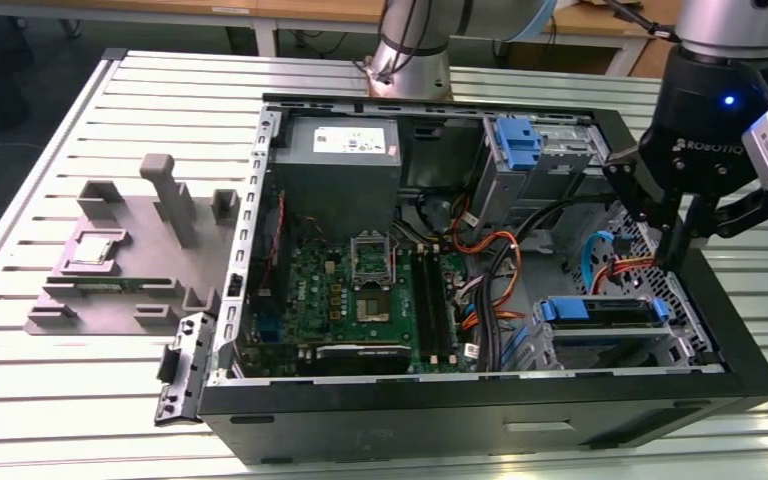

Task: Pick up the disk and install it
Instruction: 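Insert the first disk wire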

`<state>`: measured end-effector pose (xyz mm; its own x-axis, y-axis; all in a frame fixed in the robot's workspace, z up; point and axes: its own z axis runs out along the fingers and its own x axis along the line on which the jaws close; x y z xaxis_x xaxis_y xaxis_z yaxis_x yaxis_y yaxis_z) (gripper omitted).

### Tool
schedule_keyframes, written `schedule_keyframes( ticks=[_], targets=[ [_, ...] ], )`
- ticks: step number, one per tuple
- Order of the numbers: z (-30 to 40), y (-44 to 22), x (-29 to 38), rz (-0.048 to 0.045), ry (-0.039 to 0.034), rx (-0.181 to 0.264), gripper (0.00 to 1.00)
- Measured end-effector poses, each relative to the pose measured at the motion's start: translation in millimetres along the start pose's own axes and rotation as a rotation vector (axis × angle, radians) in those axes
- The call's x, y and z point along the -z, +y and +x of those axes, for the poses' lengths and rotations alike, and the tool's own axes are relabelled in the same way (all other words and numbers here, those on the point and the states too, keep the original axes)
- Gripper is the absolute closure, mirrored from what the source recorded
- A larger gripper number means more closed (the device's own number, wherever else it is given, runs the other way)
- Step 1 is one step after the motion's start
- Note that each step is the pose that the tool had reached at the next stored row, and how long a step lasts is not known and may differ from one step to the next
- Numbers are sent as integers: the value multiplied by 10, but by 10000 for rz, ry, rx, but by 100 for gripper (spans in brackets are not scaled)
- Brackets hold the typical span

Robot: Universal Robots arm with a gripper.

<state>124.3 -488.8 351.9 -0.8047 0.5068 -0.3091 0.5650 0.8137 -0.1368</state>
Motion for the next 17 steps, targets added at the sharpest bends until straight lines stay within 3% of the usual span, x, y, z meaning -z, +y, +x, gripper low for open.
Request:
schedule_keyframes(
  ticks=[9, 11, 17],
  targets=[
    [-9, -13, -5, -163, 233, -360, 84],
    [-8, -12, -6, -127, 286, -588, 84],
    [-8, -14, -6, 138, 412, -1480, 84]
  ],
)
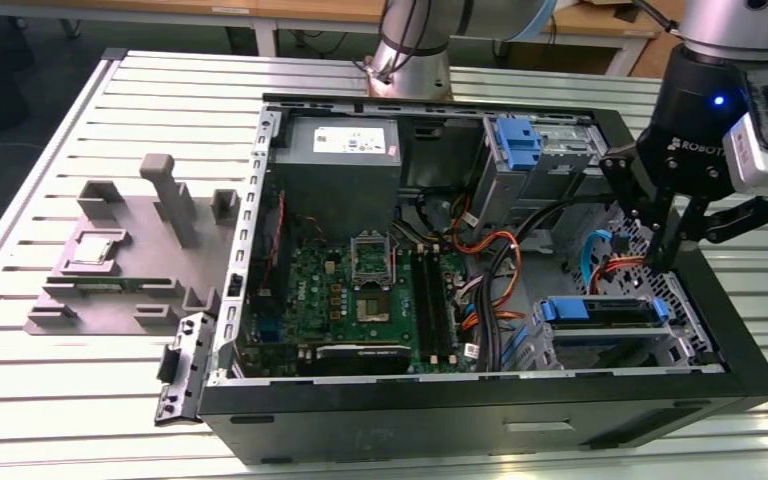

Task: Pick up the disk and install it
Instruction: 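Insert the first disk wire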

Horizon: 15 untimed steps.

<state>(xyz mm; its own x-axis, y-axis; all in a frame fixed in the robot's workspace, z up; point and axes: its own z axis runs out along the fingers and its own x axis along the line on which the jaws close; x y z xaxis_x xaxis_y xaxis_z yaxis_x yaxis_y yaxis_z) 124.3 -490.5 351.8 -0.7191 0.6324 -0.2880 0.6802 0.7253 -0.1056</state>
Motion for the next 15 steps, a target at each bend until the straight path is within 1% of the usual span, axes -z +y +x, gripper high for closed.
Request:
schedule_keyframes(
  ticks=[6, 8, 10, 15],
  targets=[
    [1, 1, -3, 243, 90, -830, 84],
    [1, 1, -5, 303, 108, -1040, 84],
    [-6, 8, -9, 327, 119, -1133, 84],
    [-52, 53, -18, 348, 126, -1201, 84]
  ],
)
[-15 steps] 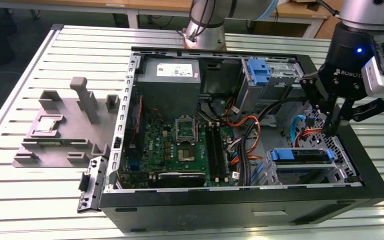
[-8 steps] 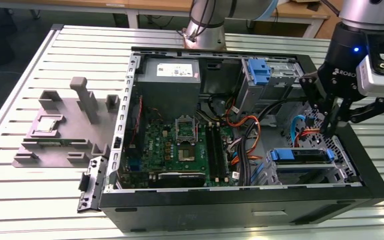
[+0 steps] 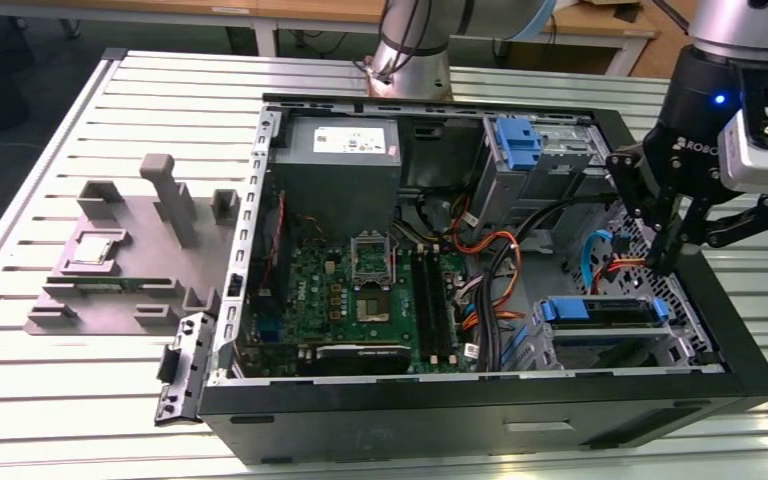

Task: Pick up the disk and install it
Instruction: 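Insert the first disk wire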

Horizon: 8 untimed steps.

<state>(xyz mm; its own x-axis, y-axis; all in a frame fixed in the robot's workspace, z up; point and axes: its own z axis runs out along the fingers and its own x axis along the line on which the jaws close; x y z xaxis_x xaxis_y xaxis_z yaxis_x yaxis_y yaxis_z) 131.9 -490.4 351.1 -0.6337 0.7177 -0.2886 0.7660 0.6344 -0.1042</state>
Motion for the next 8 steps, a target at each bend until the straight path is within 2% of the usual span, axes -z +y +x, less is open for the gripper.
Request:
schedule_keyframes(
  ticks=[3, 8],
  targets=[
    [-1, 0, -1, 51, 15, -179, 84],
    [0, 0, -4, 224, 71, -773, 84]
  ],
)
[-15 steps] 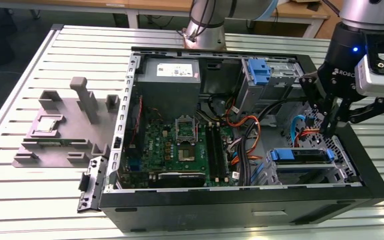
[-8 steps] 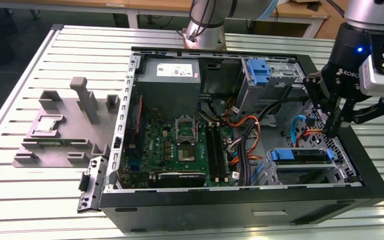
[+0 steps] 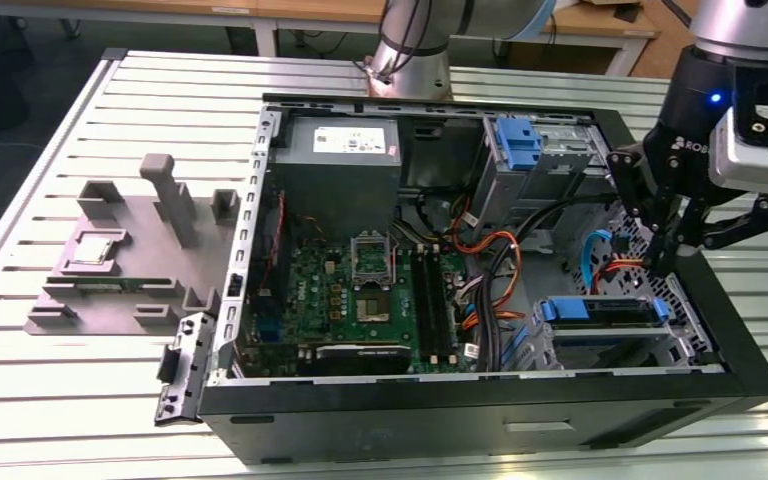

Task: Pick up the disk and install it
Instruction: 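Insert the first disk wire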

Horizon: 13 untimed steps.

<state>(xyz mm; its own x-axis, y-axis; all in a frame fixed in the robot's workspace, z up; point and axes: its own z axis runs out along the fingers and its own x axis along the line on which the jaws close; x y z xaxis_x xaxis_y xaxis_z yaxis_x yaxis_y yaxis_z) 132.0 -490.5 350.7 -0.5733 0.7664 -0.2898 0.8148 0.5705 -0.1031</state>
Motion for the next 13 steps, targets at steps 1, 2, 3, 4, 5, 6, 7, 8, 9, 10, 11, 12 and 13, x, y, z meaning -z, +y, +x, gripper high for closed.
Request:
schedule_keyframes(
  ticks=[1, 2, 3, 4, 5, 6, 7, 8, 9, 10, 11, 12, 13],
  targets=[
    [0, 0, 0, 10, 5, -37, 84],
    [1, 0, -1, 13, 6, -50, 84],
    [0, 0, -2, 13, 7, -51, 84],
    [0, 0, -2, 12, 8, -50, 84],
    [0, 0, -2, 13, 7, -50, 84],
    [0, 0, -2, 13, 7, -50, 84],
    [-1, 0, -1, 14, 7, -51, 84],
    [-1, 0, -2, 14, 7, -50, 84],
    [-1, 0, -2, 13, 7, -50, 84],
    [-1, -1, -2, 14, 7, -51, 84],
    [-1, -1, -2, 20, 9, -73, 84],
    [-1, 0, -3, 40, 15, -141, 84],
    [0, 1, -5, 86, 34, -297, 84]
  ],
)
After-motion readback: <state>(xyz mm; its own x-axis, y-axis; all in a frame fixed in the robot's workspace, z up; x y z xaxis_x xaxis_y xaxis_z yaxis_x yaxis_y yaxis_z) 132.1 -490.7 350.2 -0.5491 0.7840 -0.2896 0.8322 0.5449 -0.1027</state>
